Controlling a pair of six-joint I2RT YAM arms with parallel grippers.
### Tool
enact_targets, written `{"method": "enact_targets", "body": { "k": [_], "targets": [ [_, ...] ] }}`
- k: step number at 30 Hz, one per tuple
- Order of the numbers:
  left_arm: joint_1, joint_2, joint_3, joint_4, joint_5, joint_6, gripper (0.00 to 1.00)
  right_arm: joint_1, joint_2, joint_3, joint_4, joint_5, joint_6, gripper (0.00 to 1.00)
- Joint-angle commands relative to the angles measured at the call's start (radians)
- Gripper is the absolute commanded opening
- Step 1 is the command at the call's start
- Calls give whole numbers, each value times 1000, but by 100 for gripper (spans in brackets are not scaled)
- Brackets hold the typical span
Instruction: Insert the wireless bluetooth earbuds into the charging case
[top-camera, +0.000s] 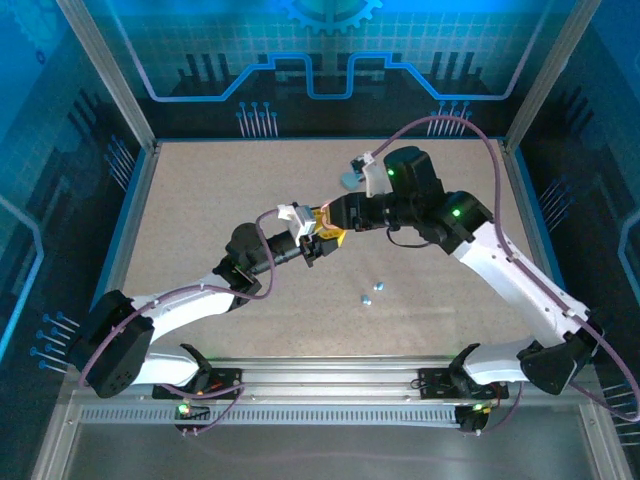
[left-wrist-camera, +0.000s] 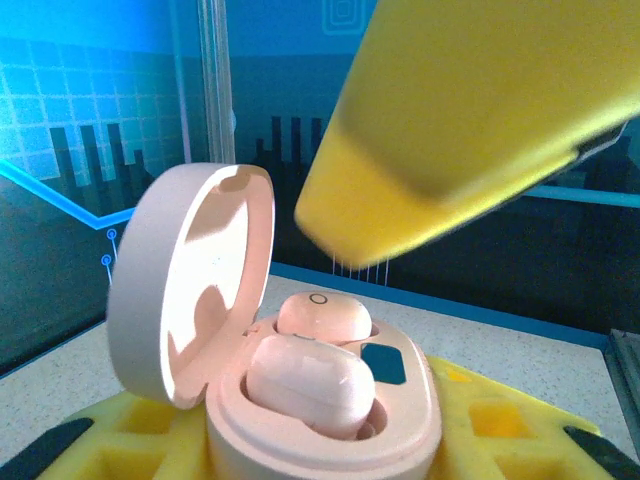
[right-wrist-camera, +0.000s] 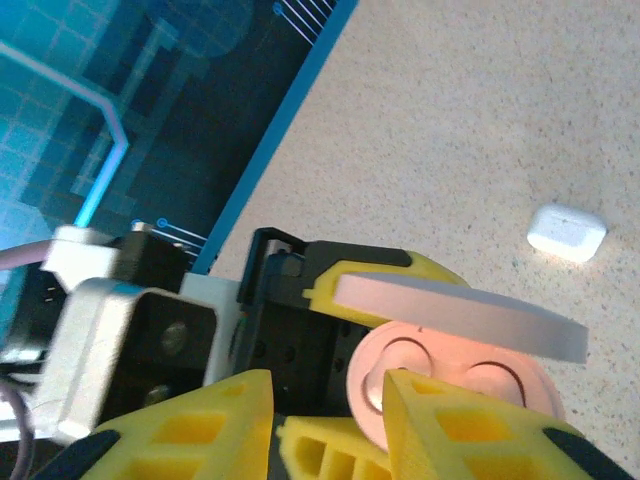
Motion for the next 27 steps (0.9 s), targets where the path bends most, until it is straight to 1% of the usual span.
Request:
{"method": "enact_targets", "body": {
  "k": [1, 5, 8, 10, 12, 13, 15, 17, 20, 24, 27],
  "targets": [
    [-7, -10, 16, 60, -1, 14, 32, 4, -64, -10, 43, 17, -28, 34],
    [-7, -12, 15, 59, 8, 19, 32, -8, -94, -30, 45, 54, -37, 33],
    [-8, -20, 11, 59, 26, 31, 32, -26, -128, -43, 44, 131, -48, 33],
    [-6, -25, 9, 55, 42, 36, 32, -64, -141, -42, 30, 162, -40, 34],
    [-8, -31, 7, 54, 59, 40, 32, -118, -137, -35, 14, 156, -15, 39],
    [-8, -32, 5, 53, 67, 41, 32, -140, -128, -28, 4, 142, -5, 41],
    [-7, -39, 7, 51, 86, 39, 32, -183, -90, 0, -17, 76, 4, 43],
    [-9, -43, 11, 48, 104, 36, 32, -207, -40, 37, -46, 19, 9, 46],
    [-9, -46, 22, 40, 124, 29, 32, -218, 32, 86, -83, -41, 15, 51],
    [-10, -48, 30, 36, 129, 18, 32, -218, 131, 147, -139, -143, 4, 53],
    [-11, -48, 35, 36, 125, 13, 32, -217, 165, 149, -152, -215, -9, 54]
  ]
}}
